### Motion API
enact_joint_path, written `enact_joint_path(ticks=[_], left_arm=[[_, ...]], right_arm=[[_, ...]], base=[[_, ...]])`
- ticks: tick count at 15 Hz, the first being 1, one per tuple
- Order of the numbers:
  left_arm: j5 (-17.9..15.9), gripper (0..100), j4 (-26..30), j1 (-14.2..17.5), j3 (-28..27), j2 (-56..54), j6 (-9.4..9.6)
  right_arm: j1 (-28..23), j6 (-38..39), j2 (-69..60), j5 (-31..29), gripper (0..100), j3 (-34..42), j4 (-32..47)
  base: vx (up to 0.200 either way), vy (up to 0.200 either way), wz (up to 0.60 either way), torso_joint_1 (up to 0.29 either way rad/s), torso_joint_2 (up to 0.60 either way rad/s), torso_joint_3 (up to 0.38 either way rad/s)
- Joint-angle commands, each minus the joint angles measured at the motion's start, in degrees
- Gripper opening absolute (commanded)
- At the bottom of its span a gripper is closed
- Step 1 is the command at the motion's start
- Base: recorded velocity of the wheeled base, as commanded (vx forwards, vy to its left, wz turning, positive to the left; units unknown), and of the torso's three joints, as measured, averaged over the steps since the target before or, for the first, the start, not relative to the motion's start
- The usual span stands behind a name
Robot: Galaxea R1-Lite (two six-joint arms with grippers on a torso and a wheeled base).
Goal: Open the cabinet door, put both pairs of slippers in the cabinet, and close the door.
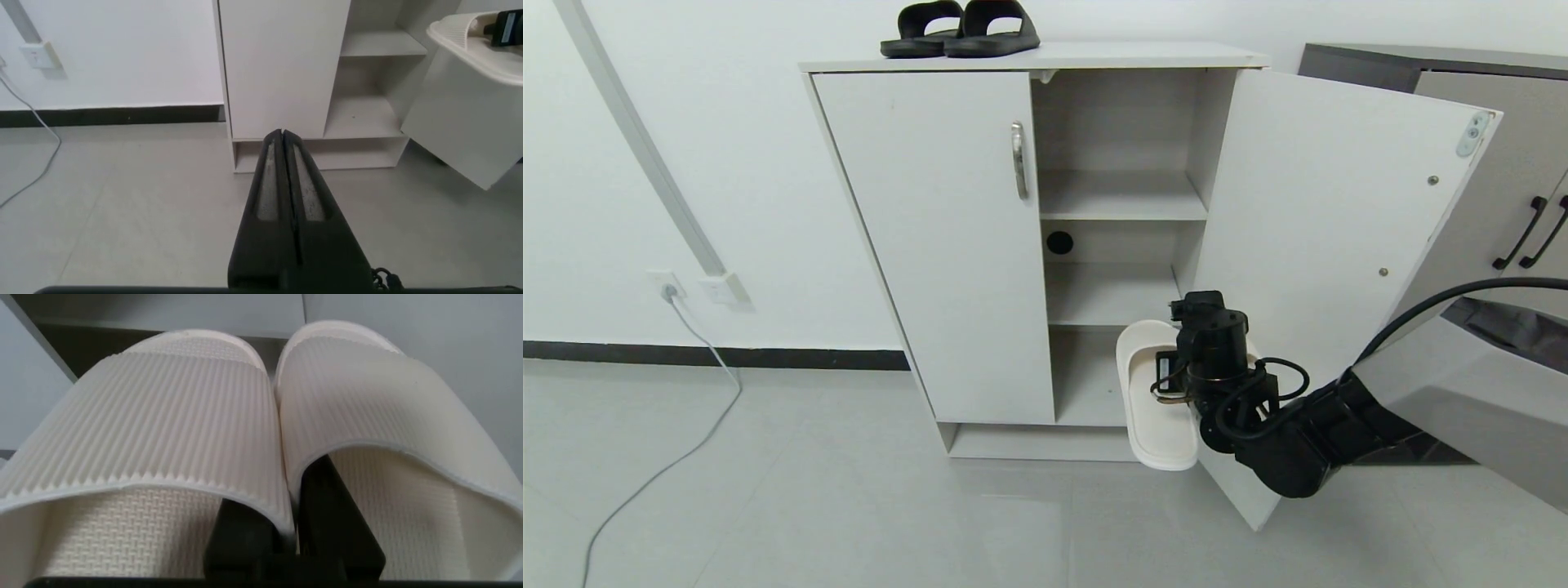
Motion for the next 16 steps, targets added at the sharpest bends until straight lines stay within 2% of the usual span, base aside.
enact_joint_path(ticks=[1, 4, 5, 7, 10, 16], left_arm=[[-0.02, 0, 0.00, 0.01, 0.00, 0.10, -0.01], [-0.02, 0, 0.00, 0.01, 0.00, 0.10, 0.08], [-0.02, 0, 0.00, 0.01, 0.00, 0.10, 0.26], [-0.02, 0, 0.00, 0.01, 0.00, 0.10, 0.26], [-0.02, 0, 0.00, 0.01, 0.00, 0.10, 0.26], [-0.02, 0, 0.00, 0.01, 0.00, 0.10, 0.43]], right_arm=[[-0.07, 0.02, -0.35, 0.97, 0, 0.48, -0.09], [1.16, 0.02, -0.44, 3.34, 0, 0.04, -0.71], [4.85, 0.02, -0.09, 3.34, 0, -0.75, -0.53], [7.57, 0.20, 3.07, 2.55, 0, -3.56, -0.53], [7.92, 0.63, 7.73, -1.05, 0, -7.61, -0.71], [7.84, 1.07, 9.75, -1.14, 0, -9.36, -0.71]], base=[[0.000, 0.000, 0.00, 0.000, 0.00, 0.000], [0.000, 0.000, 0.00, 0.000, 0.00, 0.000], [0.000, 0.000, 0.00, 0.000, 0.00, 0.000], [0.000, 0.000, 0.00, 0.000, 0.00, 0.000], [0.000, 0.000, 0.00, 0.000, 0.00, 0.000], [0.000, 0.000, 0.00, 0.000, 0.00, 0.000]])
